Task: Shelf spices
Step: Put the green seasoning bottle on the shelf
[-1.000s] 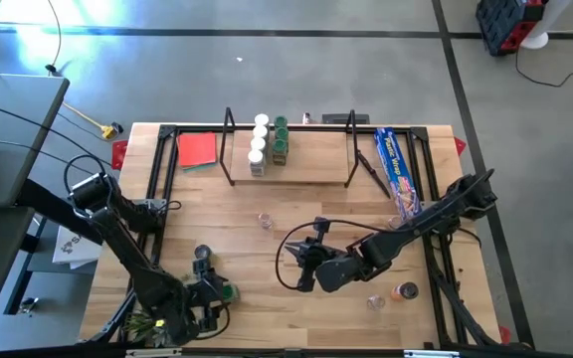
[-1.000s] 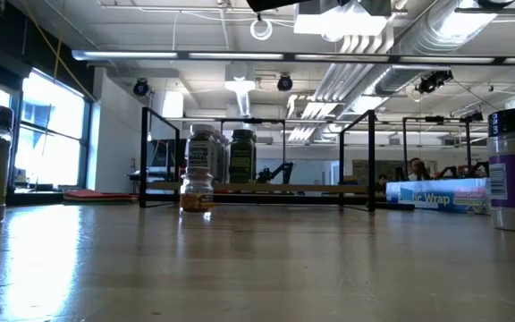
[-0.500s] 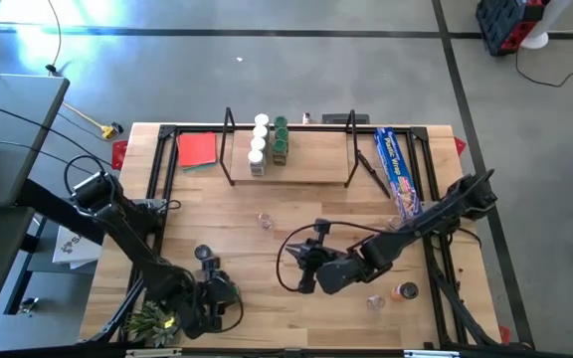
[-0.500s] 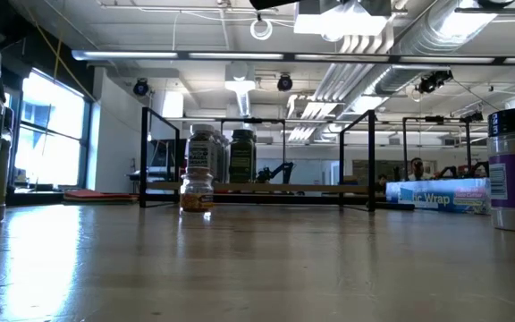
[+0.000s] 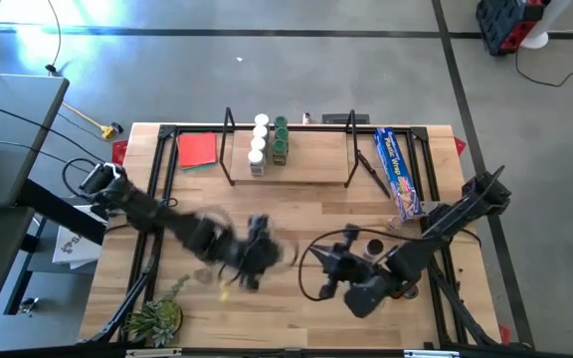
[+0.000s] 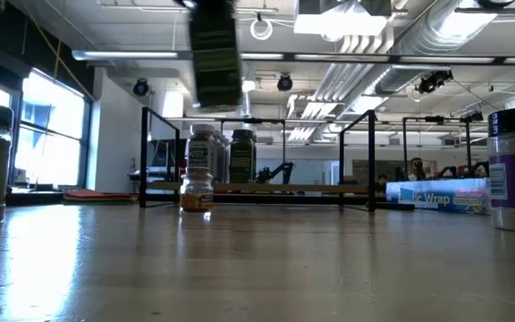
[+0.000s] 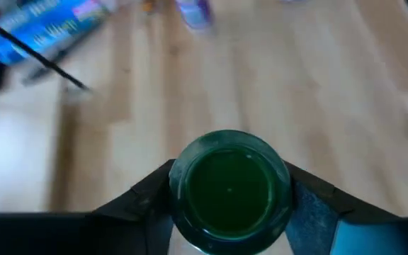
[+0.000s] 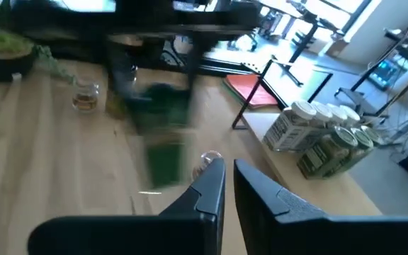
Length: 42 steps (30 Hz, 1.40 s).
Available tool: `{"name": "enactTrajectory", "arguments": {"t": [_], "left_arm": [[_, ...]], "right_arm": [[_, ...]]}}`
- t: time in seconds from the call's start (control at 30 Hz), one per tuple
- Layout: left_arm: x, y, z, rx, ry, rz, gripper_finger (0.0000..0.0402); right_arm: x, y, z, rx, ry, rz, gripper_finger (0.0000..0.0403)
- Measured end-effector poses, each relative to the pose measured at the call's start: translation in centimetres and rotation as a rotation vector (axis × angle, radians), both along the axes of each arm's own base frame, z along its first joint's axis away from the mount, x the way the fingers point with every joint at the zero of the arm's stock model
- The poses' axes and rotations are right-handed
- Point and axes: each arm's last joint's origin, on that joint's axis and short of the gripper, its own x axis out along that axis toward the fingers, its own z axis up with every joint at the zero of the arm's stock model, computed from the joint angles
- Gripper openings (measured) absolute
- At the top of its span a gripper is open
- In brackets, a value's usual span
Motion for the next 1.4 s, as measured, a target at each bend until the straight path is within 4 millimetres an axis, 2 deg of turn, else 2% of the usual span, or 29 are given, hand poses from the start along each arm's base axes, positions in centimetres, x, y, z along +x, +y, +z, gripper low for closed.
{"name": "enactTrajectory", "arguments": {"t": [0.13, 0.3, 0.43, 0.53, 0.73, 1.1, 1.4], "left_arm": [[2.3, 6.2, 1.3, 0.053, 0.018, -0.012, 0.0194], [3.1, 13.6, 1.0, 0.042, 0.064, -0.001, 0.0194], [2.8, 17.8, 0.9, 0.030, 0.074, 0.025, 0.0194], [2.5, 20.0, 0.8, -0.008, 0.074, 0.042, 0.0194], [2.3, 22.5, 0.1, 0.017, 0.101, 0.069, 0.0211], [3.2, 24.8, -2.8, 0.066, 0.201, 0.077, 0.0211], [3.0, 26.1, -3.0, 0.083, 0.198, 0.122, 0.0213]], "right_arm": [[-1.4, 0.2, 0.7, 0.033, -0.015, -0.006, 0.0025], [-2.1, 0.7, 0.5, 0.054, -0.007, -0.004, 0.0025], [-2.4, 0.9, 0.4, 0.081, -0.011, -0.014, 0.0025], [-2.5, 0.9, 0.4, 0.094, -0.020, -0.020, 0.0025], [-2.4, 0.9, 0.3, 0.119, -0.035, -0.032, 0.0025], [-2.5, 1.0, 0.3, 0.150, -0.034, -0.027, 0.0025], [-2.6, 1.1, 0.3, 0.153, -0.034, -0.022, 0.0025]]}}
